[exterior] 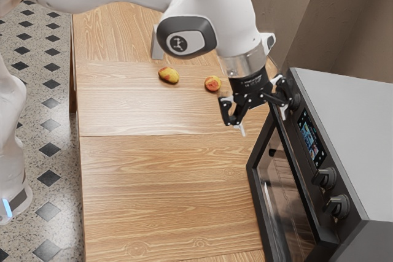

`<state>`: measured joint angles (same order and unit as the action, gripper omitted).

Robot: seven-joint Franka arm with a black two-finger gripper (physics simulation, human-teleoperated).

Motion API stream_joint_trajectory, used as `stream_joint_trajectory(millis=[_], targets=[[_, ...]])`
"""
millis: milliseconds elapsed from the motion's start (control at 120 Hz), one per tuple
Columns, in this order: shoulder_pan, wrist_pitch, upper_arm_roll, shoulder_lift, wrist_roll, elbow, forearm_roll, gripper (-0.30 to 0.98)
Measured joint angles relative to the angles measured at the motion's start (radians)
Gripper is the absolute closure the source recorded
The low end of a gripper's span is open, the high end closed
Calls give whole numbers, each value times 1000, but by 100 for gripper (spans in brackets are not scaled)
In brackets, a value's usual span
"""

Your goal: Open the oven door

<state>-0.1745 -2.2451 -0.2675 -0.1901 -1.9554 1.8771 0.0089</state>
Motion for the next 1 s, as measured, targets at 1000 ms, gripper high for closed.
stream_joint_trajectory(millis=[1000], targets=[[93, -17, -172, -413, -37, 416, -147, 0]])
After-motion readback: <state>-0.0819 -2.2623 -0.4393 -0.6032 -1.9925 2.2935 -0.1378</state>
